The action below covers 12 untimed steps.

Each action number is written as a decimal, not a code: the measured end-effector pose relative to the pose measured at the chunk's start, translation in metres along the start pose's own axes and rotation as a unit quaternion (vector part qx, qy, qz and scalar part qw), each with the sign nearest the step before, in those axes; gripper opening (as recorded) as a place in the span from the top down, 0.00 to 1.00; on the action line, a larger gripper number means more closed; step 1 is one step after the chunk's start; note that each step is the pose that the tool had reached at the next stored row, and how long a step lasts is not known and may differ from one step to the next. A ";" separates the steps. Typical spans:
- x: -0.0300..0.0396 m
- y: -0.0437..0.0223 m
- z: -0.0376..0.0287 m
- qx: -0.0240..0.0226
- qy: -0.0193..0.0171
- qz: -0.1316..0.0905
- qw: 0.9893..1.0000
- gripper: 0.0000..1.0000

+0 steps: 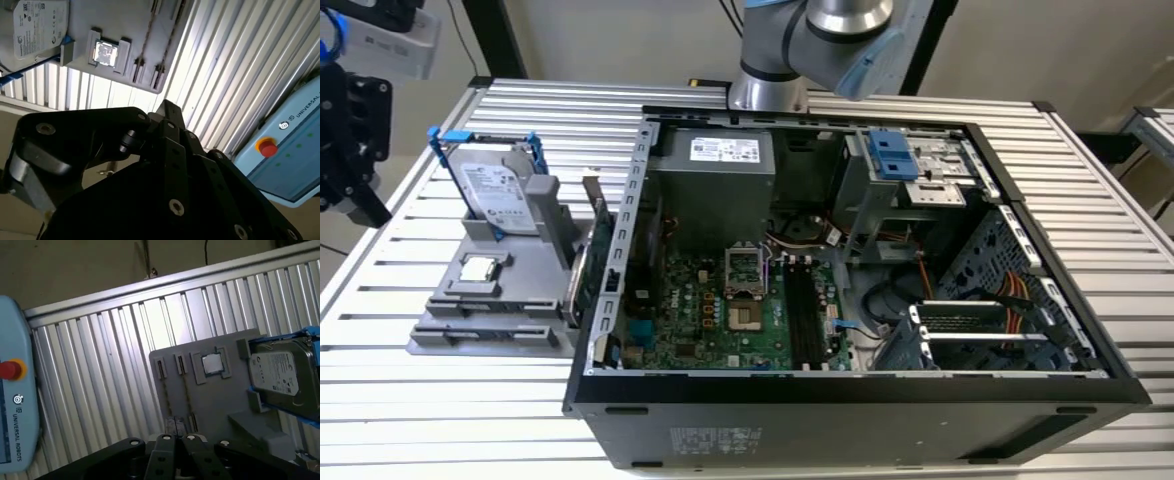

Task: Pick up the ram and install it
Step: 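Pick up the ram and move it above insertion slot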

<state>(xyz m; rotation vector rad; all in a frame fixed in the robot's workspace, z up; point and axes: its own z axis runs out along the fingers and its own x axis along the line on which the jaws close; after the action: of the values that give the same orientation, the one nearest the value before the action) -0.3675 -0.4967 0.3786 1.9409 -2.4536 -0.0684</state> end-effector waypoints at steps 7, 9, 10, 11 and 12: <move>0.0000 0.0000 0.0001 0.001 0.002 -0.062 0.998 1.00; 0.0000 0.0000 0.0001 0.001 0.003 -0.079 0.997 1.00; 0.0000 0.0000 0.0001 0.001 0.003 -0.088 0.996 1.00; 0.0000 0.0000 0.0001 0.001 0.003 -0.096 0.995 1.00; 0.0000 0.0000 0.0001 0.001 0.004 -0.104 0.995 1.00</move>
<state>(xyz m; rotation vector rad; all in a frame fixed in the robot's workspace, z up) -0.3675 -0.4967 0.3785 2.1870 -2.2381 -0.0598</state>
